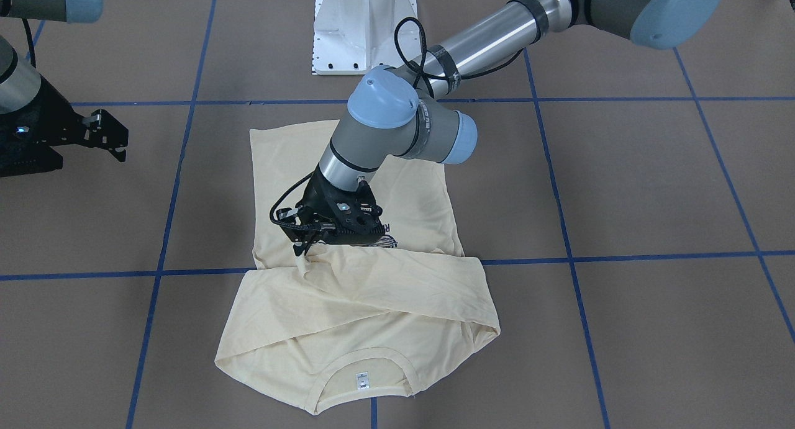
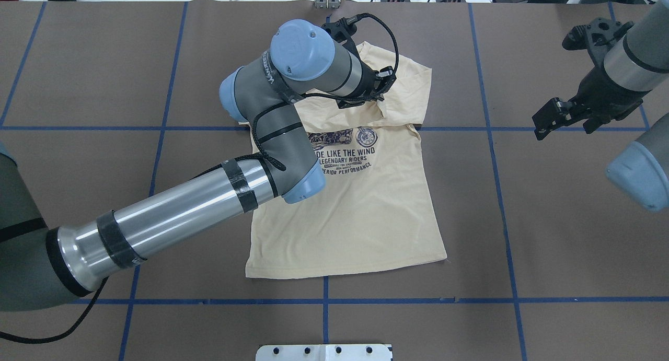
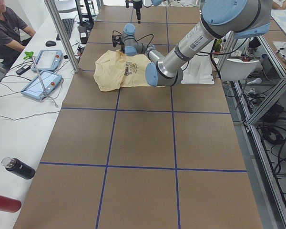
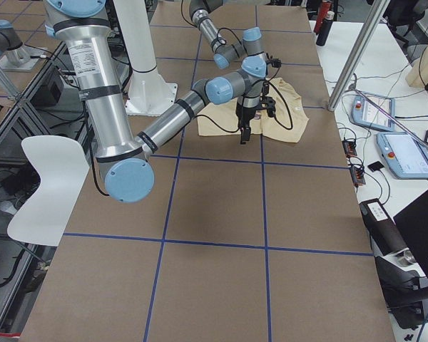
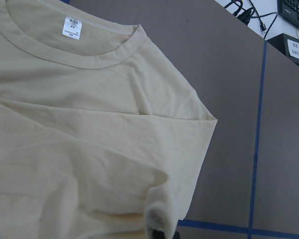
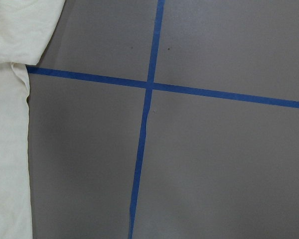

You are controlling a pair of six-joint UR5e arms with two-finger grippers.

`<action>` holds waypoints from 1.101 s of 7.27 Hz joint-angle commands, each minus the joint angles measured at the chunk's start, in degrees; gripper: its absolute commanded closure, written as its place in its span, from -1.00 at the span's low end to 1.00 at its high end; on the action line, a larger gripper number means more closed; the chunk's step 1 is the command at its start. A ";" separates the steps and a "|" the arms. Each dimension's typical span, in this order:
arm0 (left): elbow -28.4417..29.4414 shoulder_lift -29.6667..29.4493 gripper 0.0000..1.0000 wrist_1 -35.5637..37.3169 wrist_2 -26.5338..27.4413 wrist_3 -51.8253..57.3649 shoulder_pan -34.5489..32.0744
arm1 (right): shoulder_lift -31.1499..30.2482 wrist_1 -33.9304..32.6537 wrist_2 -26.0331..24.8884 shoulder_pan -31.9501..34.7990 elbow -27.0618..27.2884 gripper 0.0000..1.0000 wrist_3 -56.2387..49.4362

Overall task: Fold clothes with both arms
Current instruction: 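Lay the sleeve across the chest and release with the left gripper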

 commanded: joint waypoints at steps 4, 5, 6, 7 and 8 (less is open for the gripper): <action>-2.79 0.57 -1.00 -5.53 0.17 0.43 -0.13 | 0.46 0.00 2.27 0.07 -0.08 -1.00 0.25; -6.71 3.88 -1.00 -5.00 -0.09 0.43 -0.22 | 0.47 0.00 2.62 0.07 0.00 -1.00 1.03; -15.71 10.43 -1.00 -1.52 -0.10 0.52 -0.22 | 0.20 2.18 2.88 0.07 0.27 -1.00 2.08; -25.20 15.11 -1.00 5.83 -0.10 0.69 -0.22 | -0.58 6.46 2.97 -0.02 0.27 -1.00 6.88; -32.08 18.73 -1.00 11.38 -0.10 0.61 -0.22 | -1.37 11.38 2.97 -1.58 0.36 -1.00 12.50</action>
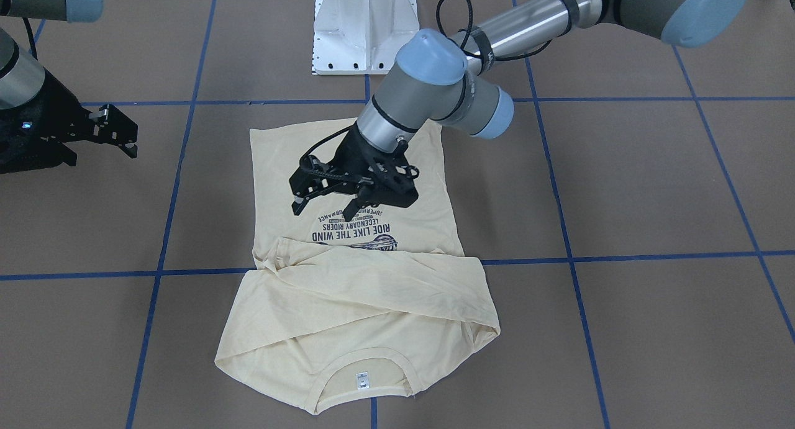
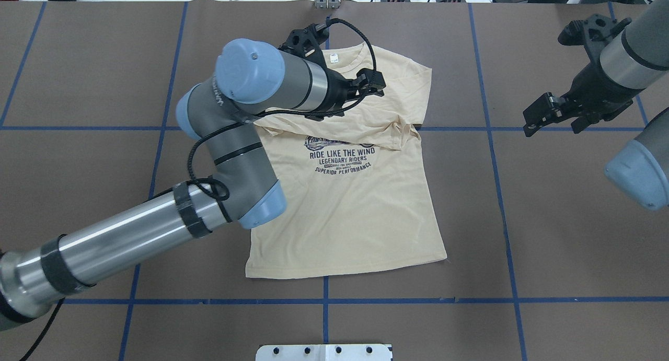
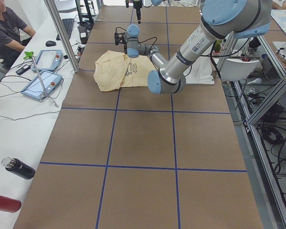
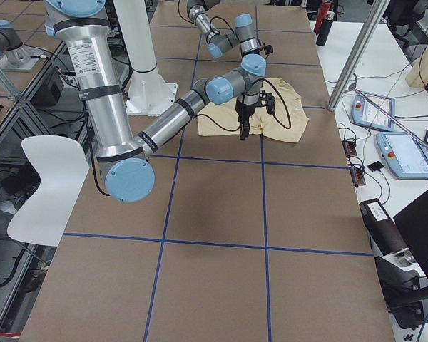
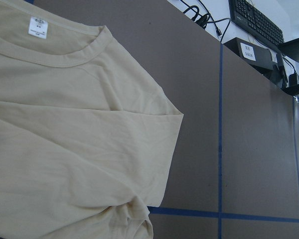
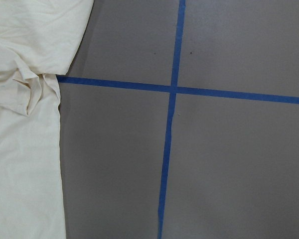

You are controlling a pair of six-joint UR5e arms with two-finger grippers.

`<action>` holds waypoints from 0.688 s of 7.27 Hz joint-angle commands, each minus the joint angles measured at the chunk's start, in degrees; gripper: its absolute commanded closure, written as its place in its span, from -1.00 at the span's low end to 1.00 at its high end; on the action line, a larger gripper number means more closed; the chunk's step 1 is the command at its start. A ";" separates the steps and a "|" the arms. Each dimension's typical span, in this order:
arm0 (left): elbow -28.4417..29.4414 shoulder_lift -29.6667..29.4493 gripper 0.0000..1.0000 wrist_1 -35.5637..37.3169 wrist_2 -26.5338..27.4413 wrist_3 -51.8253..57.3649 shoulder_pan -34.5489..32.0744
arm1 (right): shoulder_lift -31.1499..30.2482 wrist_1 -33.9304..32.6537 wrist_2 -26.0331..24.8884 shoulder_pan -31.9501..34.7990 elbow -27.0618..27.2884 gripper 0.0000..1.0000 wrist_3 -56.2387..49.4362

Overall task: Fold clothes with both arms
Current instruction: 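Lay the sleeve across the chest and release with the left gripper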

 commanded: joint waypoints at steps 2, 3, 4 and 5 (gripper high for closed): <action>-19.01 11.28 -1.00 16.66 -0.54 2.71 -0.01 | -6.50 22.87 -1.83 -8.39 0.28 -1.00 21.38; -24.54 14.61 -1.00 18.98 -0.37 3.96 0.34 | -9.40 29.94 -6.37 -13.82 0.28 -1.00 27.91; -27.90 17.69 -1.00 19.00 -0.28 4.06 0.96 | -9.61 30.35 -10.94 -19.27 0.28 -1.00 30.67; -28.46 18.24 -1.00 19.00 -0.19 4.06 1.31 | -9.61 30.27 -12.56 -22.55 0.20 -1.00 31.74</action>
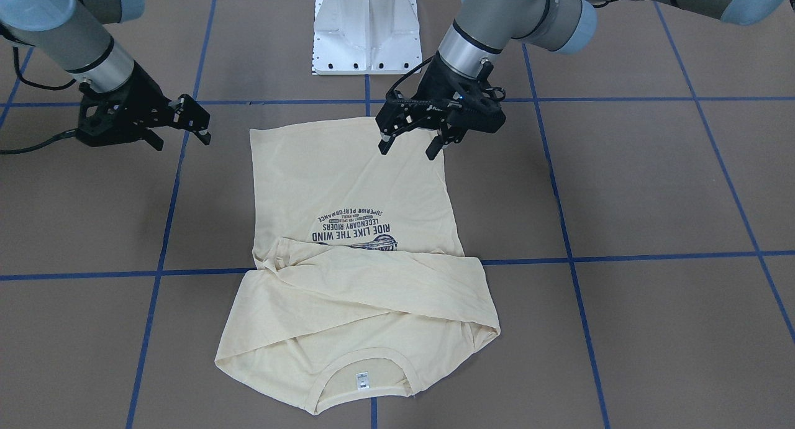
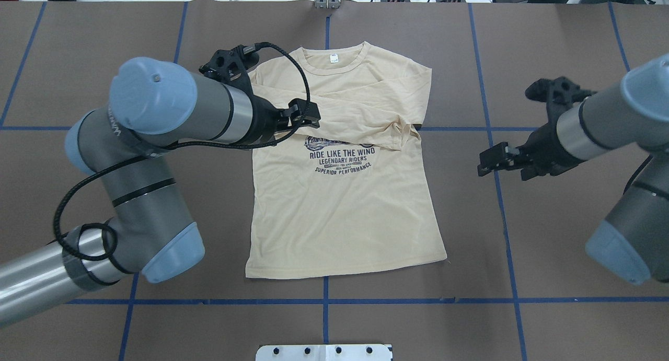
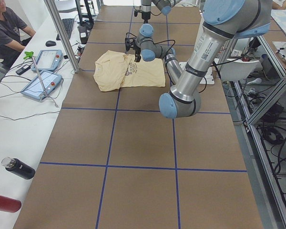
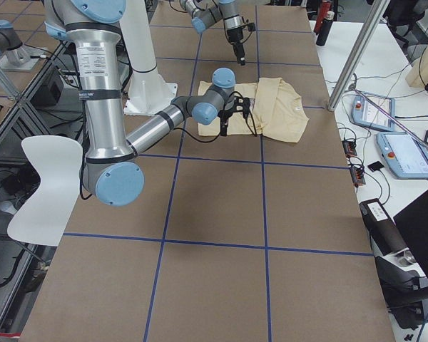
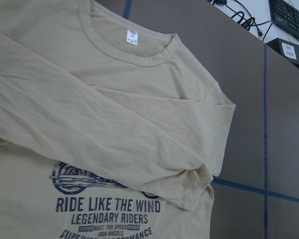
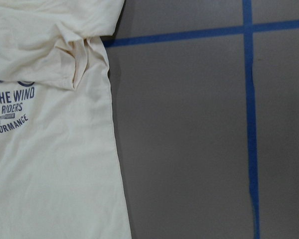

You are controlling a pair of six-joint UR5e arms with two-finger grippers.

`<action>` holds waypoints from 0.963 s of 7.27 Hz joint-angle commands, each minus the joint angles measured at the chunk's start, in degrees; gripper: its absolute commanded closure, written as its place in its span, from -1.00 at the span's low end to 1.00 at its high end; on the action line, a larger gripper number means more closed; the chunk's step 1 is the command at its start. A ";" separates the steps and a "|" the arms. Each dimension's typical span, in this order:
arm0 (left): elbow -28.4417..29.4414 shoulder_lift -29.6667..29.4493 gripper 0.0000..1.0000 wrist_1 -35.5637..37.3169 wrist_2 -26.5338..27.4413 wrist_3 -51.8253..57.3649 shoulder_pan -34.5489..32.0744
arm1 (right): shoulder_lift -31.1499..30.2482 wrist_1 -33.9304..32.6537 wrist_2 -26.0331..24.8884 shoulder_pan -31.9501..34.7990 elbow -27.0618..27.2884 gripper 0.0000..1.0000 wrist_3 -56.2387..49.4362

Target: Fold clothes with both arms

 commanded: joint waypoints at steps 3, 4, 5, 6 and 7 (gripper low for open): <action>-3.12 1.85 -1.00 0.52 0.28 0.28 0.61 | 0.28 -2.04 -6.84 -12.44 -1.13 -0.97 3.25; -3.47 1.93 -1.00 0.61 0.28 0.28 0.61 | 1.50 -2.42 -7.73 -14.73 -2.61 -0.97 3.33; -3.74 2.02 -1.00 0.61 0.28 0.28 0.61 | 4.21 -3.03 -7.74 -15.10 -4.98 -0.96 3.77; -3.74 2.20 -1.00 0.61 0.28 0.37 0.69 | 6.94 -6.35 -7.82 -16.32 -5.70 -0.95 4.64; -3.74 2.28 -1.00 0.61 0.28 0.37 0.70 | 8.71 -9.68 -7.91 -16.59 -5.79 -0.91 4.65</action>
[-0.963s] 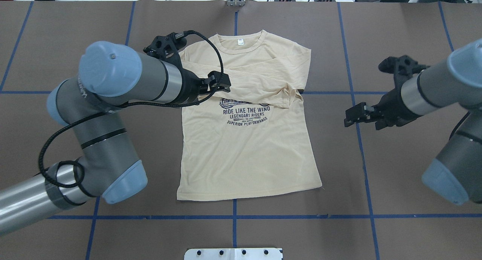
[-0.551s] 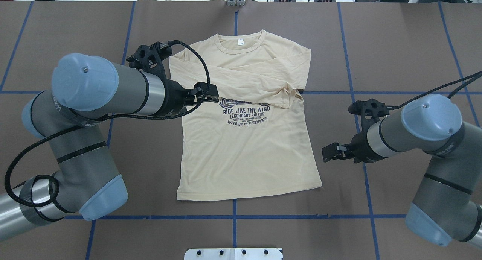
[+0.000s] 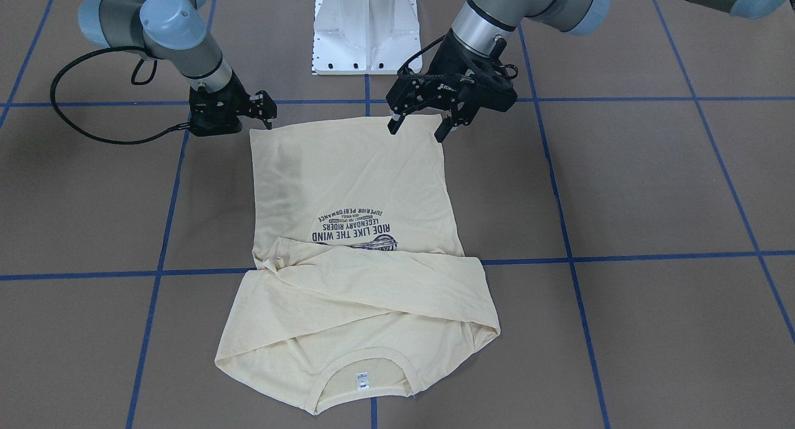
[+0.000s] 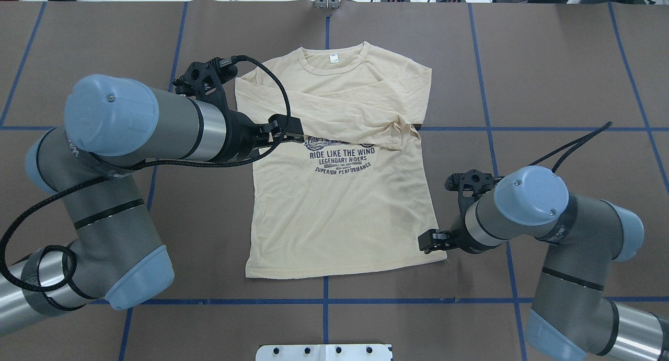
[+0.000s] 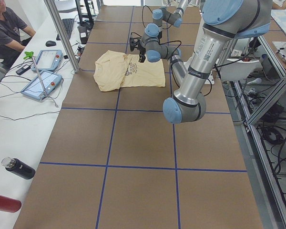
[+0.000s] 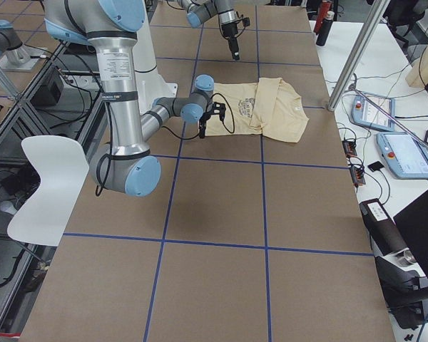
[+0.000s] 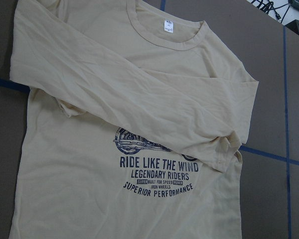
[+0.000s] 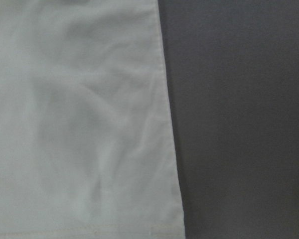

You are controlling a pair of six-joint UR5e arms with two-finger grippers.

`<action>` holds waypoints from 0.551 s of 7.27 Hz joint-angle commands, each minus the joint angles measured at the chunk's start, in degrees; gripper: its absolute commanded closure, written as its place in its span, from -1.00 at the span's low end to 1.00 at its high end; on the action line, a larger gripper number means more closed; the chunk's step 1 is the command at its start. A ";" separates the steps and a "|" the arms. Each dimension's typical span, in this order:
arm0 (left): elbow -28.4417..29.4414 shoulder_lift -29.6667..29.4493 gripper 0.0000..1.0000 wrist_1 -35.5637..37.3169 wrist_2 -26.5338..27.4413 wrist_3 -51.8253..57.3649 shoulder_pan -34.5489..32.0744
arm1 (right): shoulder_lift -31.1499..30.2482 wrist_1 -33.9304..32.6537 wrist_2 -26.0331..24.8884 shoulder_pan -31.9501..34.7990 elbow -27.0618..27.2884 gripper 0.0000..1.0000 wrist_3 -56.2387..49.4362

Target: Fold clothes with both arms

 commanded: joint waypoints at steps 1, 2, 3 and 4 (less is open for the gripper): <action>-0.05 0.40 -1.00 -0.08 0.00 0.03 0.03 | 2.88 -4.11 -0.25 -0.82 -1.20 -0.89 0.37; -0.05 0.41 -1.00 -0.09 0.00 0.03 0.12 | 3.32 -4.03 -1.21 -0.90 -2.68 -0.89 0.28; -0.05 0.41 -1.00 -0.09 0.00 0.03 0.12 | 4.36 -4.12 -1.48 -0.90 -4.26 -0.89 0.20; -0.05 0.41 -1.00 -0.09 0.00 0.03 0.47 | 4.64 -4.03 -1.74 -0.99 -4.97 -0.88 0.11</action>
